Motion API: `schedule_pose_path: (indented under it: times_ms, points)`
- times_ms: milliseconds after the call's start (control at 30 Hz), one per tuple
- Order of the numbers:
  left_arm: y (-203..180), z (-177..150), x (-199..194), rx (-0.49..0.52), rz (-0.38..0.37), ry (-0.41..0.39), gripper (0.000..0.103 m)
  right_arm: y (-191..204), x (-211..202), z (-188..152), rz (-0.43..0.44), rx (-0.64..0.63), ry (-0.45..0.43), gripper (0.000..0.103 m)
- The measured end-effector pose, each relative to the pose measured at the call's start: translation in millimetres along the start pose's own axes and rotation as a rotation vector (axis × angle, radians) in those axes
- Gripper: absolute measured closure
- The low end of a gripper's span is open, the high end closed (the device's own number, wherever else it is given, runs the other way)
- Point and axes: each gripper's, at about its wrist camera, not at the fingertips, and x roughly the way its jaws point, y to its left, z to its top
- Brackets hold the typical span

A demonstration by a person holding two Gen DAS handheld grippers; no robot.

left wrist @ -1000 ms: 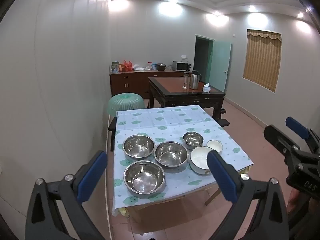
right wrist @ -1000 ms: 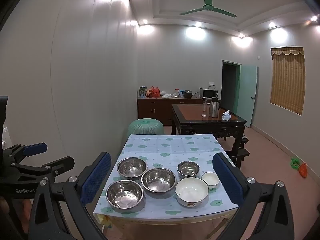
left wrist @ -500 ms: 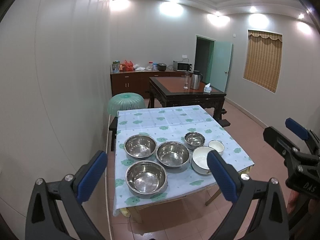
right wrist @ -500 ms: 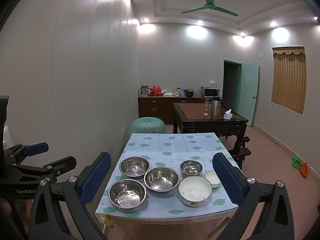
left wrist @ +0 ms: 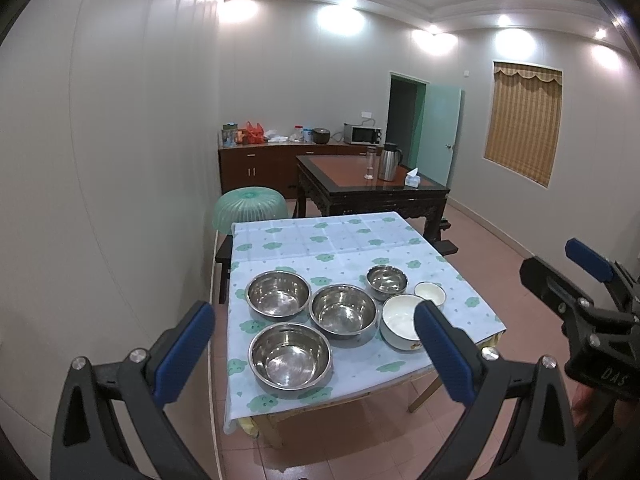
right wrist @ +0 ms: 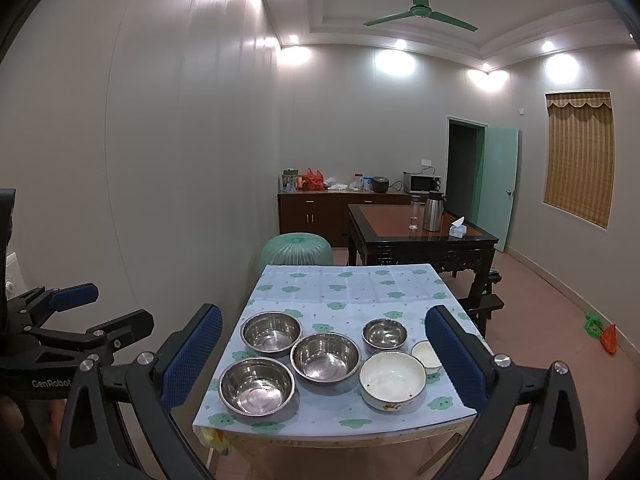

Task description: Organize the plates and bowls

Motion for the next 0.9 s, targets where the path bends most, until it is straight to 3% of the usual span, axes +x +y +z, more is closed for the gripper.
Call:
schedule_pose_path:
  times_ms: [900]
  points:
    - [-2.0, 1.7, 7.0, 0.006, 0.001, 0.007, 0.002, 0.3, 8.0, -1.4, 0.002, 0.001, 0.014, 0.000]
